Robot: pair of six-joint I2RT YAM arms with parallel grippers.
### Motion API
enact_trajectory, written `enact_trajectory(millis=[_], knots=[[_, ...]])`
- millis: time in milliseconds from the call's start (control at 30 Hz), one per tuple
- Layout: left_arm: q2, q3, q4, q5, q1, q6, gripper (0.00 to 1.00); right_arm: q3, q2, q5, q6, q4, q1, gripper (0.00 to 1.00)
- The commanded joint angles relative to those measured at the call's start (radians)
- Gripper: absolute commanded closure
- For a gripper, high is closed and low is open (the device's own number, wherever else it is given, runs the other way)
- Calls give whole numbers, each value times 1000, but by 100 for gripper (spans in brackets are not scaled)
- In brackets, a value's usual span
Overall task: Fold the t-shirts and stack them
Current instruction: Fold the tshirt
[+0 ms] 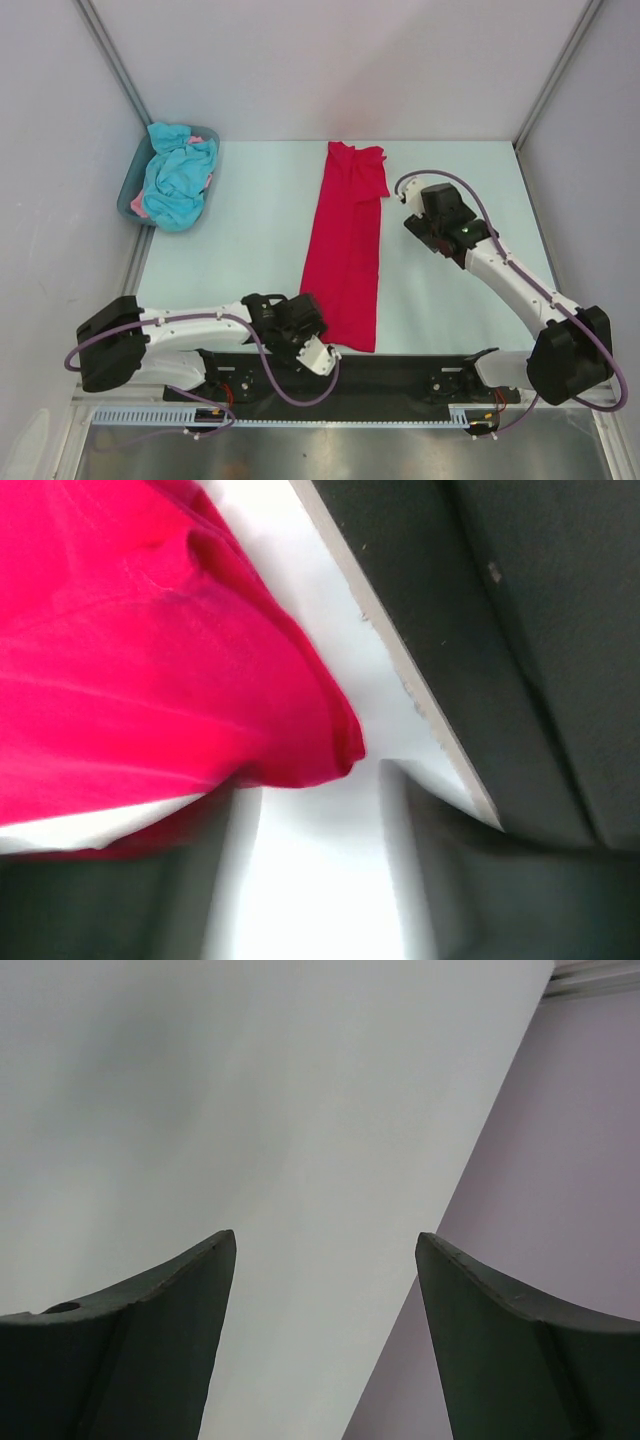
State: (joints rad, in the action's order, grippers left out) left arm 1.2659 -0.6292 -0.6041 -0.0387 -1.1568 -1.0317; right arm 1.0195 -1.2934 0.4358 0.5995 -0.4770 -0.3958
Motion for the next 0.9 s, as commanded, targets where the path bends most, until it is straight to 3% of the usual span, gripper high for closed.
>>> enact_trajectory(millis=[0, 33, 133, 200, 233, 267, 333, 500, 867], knots=[[-31, -30, -3, 16, 22, 15, 14, -38, 2, -34, -30, 0, -52, 21], [-51, -29, 3, 22, 32, 13, 0, -59, -3, -55, -36, -15, -66, 21], [-80, -36, 15, 36, 77, 13, 0, -99, -12, -94, -72, -28, -142, 23], [-108, -52, 29, 36, 107, 13, 0, -125, -29, -124, -101, -52, -190, 33], [-114, -56, 36, 36, 141, 13, 0, -133, -35, -140, -113, -61, -234, 45], [-125, -63, 55, 33, 158, 18, 0, -137, -50, -156, -119, -69, -253, 77], [-128, -75, 75, 22, 196, 21, 0, -145, -66, -216, -127, -81, -294, 100], [-91, -75, 135, 13, 218, 36, 0, -154, -102, -380, -110, -138, -345, 100], [53, -104, 227, -26, 221, 61, 0, -142, -156, -417, -95, -184, -540, 100]])
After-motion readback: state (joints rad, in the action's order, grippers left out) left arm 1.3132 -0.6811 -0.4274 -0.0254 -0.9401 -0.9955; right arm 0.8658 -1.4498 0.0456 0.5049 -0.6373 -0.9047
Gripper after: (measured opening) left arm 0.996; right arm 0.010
